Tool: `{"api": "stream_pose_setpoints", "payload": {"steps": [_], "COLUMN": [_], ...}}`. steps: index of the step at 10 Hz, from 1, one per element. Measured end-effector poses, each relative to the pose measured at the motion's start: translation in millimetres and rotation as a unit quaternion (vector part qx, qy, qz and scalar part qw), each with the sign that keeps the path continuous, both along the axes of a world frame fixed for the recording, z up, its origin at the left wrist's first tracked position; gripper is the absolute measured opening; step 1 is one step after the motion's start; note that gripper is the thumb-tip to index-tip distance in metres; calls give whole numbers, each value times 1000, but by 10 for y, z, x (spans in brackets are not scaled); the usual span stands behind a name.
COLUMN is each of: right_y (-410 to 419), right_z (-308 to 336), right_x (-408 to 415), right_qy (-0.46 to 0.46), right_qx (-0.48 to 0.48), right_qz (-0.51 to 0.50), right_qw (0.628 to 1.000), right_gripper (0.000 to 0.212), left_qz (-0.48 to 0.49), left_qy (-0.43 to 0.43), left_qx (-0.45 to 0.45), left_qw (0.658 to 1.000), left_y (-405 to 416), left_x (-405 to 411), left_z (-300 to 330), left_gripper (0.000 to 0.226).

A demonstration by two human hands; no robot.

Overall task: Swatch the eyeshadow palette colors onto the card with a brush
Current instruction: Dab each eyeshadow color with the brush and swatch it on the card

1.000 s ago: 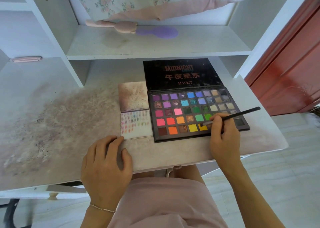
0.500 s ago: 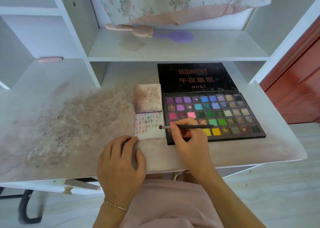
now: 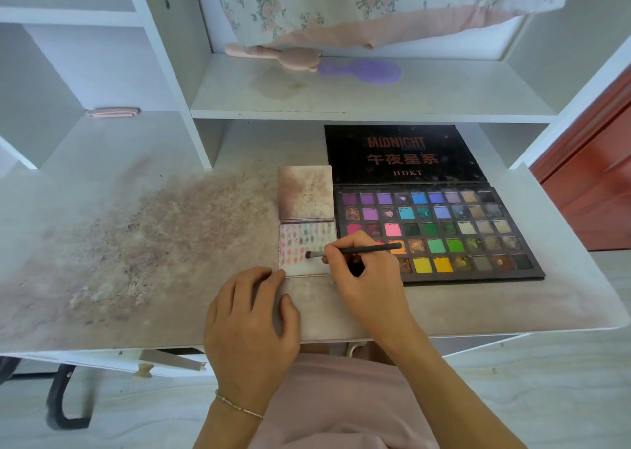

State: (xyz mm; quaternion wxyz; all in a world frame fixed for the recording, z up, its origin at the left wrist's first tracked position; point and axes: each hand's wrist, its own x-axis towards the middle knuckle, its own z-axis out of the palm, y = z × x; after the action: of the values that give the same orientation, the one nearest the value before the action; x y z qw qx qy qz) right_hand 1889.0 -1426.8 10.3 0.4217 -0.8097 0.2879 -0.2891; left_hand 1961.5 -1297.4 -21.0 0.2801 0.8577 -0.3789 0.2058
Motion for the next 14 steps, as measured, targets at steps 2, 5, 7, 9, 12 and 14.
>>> {"api": "stream_pose_setpoints", "payload": {"steps": [2, 5, 7, 9, 12, 14], "right_y": [6, 11, 7, 14, 10, -6], "right_z": [19, 25, 23, 27, 20, 1], "right_x": [2, 6, 10, -3, 5, 1], "right_qy": [21, 24, 25, 19, 20, -54], "right_qx": [4, 4, 5, 1, -12, -3], "right_qz": [2, 3, 1, 4, 7, -26], "right_qw": [1000, 1000, 1000, 1000, 1000, 998], "right_gripper": [2, 2, 2, 2, 2, 6], "left_qz": [-4, -3, -4, -3, -2, -1], "left_qy": [3, 0, 4, 2, -2, 0], "left_qx": [2, 5, 9, 7, 3, 1], "left_qw": [1000, 1000, 1000, 1000, 1000, 1000], "left_y": [-4, 4, 6, 2, 0, 0], "left_x": [0, -1, -2, -4, -5, -3], "left_z": [0, 8, 13, 18, 12, 12], "left_gripper": [34, 34, 34, 34, 33, 33]}}
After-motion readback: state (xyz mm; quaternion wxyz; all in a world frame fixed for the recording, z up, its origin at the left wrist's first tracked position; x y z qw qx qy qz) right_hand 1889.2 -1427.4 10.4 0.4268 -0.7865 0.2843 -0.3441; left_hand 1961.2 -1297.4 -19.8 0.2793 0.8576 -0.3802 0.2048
